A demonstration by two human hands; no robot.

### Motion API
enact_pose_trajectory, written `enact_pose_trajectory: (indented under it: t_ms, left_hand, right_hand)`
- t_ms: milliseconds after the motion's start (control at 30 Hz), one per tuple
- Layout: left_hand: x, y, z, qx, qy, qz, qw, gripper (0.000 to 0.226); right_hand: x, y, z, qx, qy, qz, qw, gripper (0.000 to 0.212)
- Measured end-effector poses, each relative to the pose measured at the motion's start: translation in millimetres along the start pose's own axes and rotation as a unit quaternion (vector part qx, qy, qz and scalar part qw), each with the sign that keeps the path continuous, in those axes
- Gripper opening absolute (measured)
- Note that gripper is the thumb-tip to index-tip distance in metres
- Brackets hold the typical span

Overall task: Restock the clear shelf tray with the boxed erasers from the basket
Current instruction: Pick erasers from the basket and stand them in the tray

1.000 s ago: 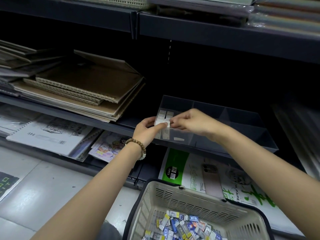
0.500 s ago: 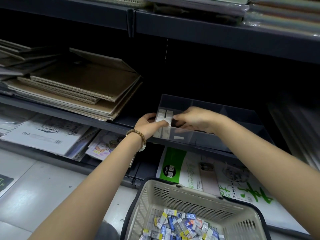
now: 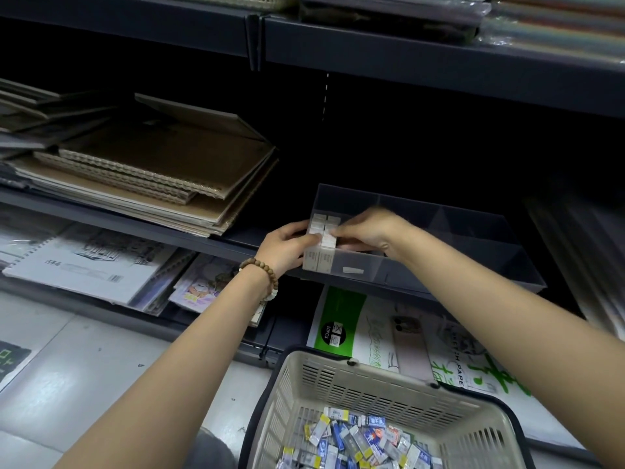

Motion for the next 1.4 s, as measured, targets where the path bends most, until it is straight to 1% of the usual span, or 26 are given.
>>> enact_pose_trajectory:
  t_ms: [100,233,300,433,633,767,833,900,967,1033,1067,1133,1200,1267,1333,1400]
  left_hand:
    - [0.5,-0.3,-0.6,0.003,-0.001,0.001,1.000,0.040]
    - [-0.5,-0.8,-1.8,0.011,-0.003,0.009,1.000,0.040]
    - [-0.8,-1.0,-2.1,0.013,-0.003,0.011,1.000,0.041]
    - [-1.9,-0.8,-3.4,0.011,-0.007,0.003,1.000,0.042]
    - [-4.8,-1.6,-6.1,0.013,-0.007,0.008,1.000,0.046]
    - [-3.8,3.2,-3.3,0.025,0.017,0.001,1.000,0.044]
    - [-2.0,4.1,6.4,0.030,0.019,0.004,0.999,0.045]
    - [-5.1,5.5,21.3,0.042,0.034,-0.008,0.999,0.046]
    - [-13.8,13.3,43.2,0.076,0.066,-0.077,0.992,0.047]
    - [-16.9,21.5,72.3,0.129,0.085,-0.172,0.973,0.048]
    - [-14.4,21.5,89.7,0.156,0.092,-0.216,0.960,0.047]
    - [-0.2,5.4,123.6,0.195,0.087,-0.258,0.942,0.042]
    - [27.7,-30.3,146.8,0.199,0.040,-0.288,0.936,0.043]
    - [56.2,-86.2,154.0,0.149,-0.022,-0.320,0.935,0.048]
    - [73.0,-151.6,151.5,0.057,-0.075,-0.351,0.932,0.050]
    - [73.6,-214.7,147.1,-0.040,-0.101,-0.359,0.927,0.050]
  right_hand:
    - [0.5,0.8,-1.4,0.005,0.025,-0.018,1.000,0.035]
    - [-0.1,1.7,3.0,0.018,0.012,-0.077,0.997,0.035]
    - [-1.4,2.2,3.2,0.025,0.022,-0.087,0.996,0.035]
    - [0.9,-3.5,-1.0,0.005,0.052,-0.067,0.996,0.030]
    - [6.9,-3.5,-4.8,0.026,0.007,-0.068,0.997,0.033]
    - [7.7,-3.1,-4.0,0.019,0.017,-0.064,0.998,0.033]
    - [4.3,-4.9,2.8,-0.011,0.027,-0.006,1.000,0.034]
    - [-4.5,-10.5,19.2,-0.075,0.043,0.043,0.995,0.040]
    - [-11.8,-11.0,45.7,-0.144,0.046,0.051,0.987,0.043]
    - [-16.6,-4.2,77.1,-0.204,0.048,0.045,0.977,0.040]
    - [-18.1,5.0,92.9,-0.227,0.053,0.033,0.972,0.038]
    - [-13.2,34.2,118.8,-0.250,0.051,-0.003,0.967,0.032]
    - [2.3,78.5,130.2,-0.238,0.031,-0.039,0.970,0.028]
    - [25.0,139.0,125.2,-0.189,0.007,-0.050,0.981,0.027]
    - [52.1,210.6,113.4,-0.106,-0.014,-0.009,0.994,0.028]
    - [81.7,284.8,102.2,-0.027,-0.056,0.021,0.998,0.033]
Point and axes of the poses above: each hand's wrist, its own z-axis away from the middle knuckle, its own x-axis out of the palm, y = z × x, the point moved 10 cm from there along -z, towards the middle knuckle, and after that the axes turned 7 degrees about -y, right-handed, at the moved point
